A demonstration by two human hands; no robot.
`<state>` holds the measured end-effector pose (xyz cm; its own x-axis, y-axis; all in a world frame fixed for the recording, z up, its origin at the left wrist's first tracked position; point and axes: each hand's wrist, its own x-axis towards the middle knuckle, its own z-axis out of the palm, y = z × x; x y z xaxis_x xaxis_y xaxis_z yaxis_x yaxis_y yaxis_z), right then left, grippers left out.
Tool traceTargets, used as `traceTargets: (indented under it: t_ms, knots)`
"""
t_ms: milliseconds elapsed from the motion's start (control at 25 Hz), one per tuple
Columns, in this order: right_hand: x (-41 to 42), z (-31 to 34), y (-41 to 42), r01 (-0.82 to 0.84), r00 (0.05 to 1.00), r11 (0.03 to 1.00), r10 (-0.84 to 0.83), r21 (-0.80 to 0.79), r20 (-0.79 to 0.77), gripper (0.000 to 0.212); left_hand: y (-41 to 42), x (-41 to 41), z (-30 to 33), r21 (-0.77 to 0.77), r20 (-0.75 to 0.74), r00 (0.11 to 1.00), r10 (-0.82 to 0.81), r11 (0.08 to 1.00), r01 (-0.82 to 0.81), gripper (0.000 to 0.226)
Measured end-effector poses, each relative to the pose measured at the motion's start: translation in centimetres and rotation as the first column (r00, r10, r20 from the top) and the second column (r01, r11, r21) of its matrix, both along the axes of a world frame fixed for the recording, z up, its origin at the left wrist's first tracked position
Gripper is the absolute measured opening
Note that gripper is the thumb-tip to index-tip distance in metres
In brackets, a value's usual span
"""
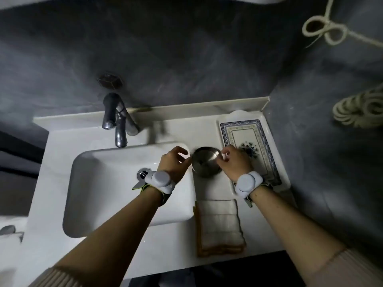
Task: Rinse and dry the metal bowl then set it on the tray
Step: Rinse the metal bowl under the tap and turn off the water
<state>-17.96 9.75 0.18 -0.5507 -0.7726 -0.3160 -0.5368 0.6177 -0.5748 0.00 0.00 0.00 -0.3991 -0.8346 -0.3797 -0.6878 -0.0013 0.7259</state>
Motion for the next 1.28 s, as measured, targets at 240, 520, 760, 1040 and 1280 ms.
traceTargets:
  t_ms: [240,520,760,1040,1280]
  knots:
    - [0.0,-2.1,0.0,0.004,1.000,0.999,-0.003,0.051,-0.025,0.022,1.2,-1.4,-2.4,0.183,0.051,0.996,0.068,0.980,-0.076,0.032]
    - [0.3,-3.0,-1.1,0.003,0.997,1.000,-0.001,0.023,-0.076,0.018,1.9,-2.0,-3.7,0.212,0.022,0.993,0.119,0.970,-0.121,0.032]
    - [3.5,-1.5,-3.0,-0.052,0.998,0.995,0.049,-0.086,-0.042,0.022,0.8,1.7,-3.1,0.356,-0.149,0.929,0.338,0.895,-0.269,0.033]
    - [11.4,-0.7,-9.1,-0.100,0.984,0.995,0.102,-0.022,0.148,0.021,-3.3,11.0,-2.0,0.546,-0.283,0.740,0.611,0.737,-0.400,0.032]
    - [15.9,4.9,-15.7,-0.053,0.964,0.988,0.088,-0.144,0.252,0.051,-6.0,16.0,-1.8,0.589,-0.306,0.610,0.731,0.649,-0.482,0.029]
